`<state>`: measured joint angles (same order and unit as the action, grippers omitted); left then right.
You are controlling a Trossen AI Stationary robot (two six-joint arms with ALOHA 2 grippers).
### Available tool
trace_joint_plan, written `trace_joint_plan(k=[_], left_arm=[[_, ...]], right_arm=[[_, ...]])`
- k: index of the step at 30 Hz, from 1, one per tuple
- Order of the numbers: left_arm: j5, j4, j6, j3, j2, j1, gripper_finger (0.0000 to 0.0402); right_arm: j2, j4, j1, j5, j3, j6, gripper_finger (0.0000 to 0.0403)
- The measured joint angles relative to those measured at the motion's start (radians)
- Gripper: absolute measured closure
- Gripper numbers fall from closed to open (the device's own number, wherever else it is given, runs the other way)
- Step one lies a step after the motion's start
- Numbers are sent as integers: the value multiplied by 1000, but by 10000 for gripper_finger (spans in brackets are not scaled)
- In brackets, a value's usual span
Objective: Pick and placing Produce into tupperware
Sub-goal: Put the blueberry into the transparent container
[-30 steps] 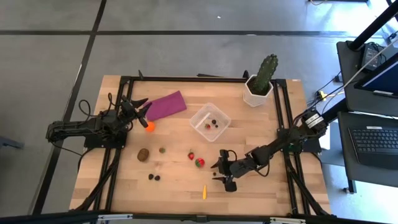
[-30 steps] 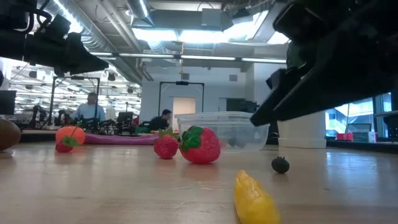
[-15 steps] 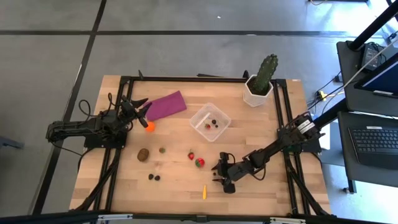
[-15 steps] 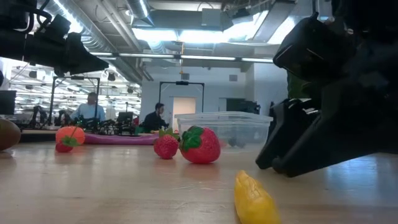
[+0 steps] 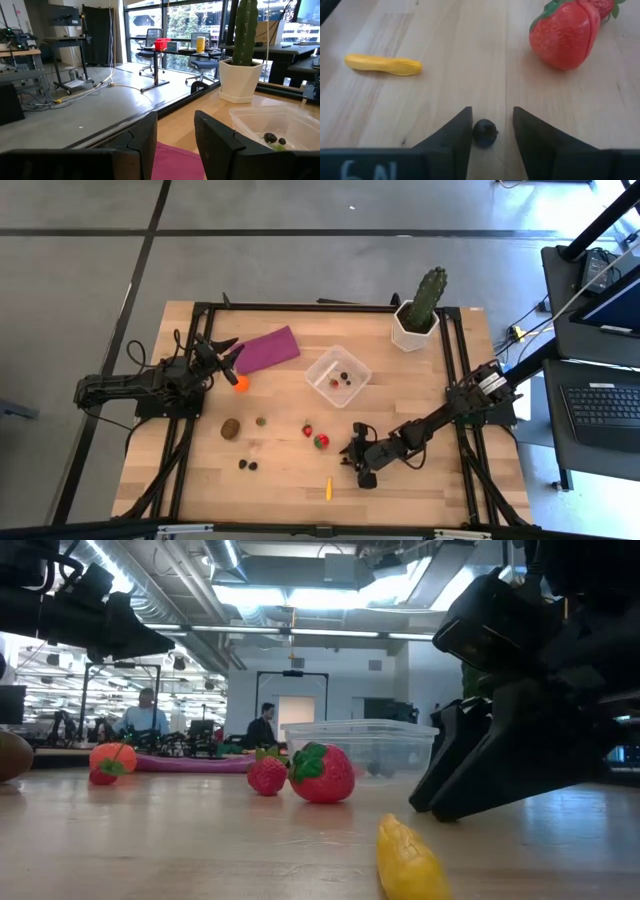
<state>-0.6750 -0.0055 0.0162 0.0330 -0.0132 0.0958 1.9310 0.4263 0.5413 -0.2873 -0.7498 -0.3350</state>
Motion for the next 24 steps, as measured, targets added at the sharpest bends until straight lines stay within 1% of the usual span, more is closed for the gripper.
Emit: trace_joint_plan(k=[5, 19, 21, 24], left_arm=[[0, 0, 0, 0, 0, 0, 278], [0, 0, 0, 0, 0, 0, 278], [0, 0, 0, 0, 0, 0, 278], [0, 0, 0, 0, 0, 0, 278]], right_arm=[[1, -35, 15, -2, -2, -2, 272], [1, -35, 18, 7, 1, -29, 274], [1, -35, 18, 7, 1, -31, 279], [1, -35, 18, 8, 3, -33, 300]])
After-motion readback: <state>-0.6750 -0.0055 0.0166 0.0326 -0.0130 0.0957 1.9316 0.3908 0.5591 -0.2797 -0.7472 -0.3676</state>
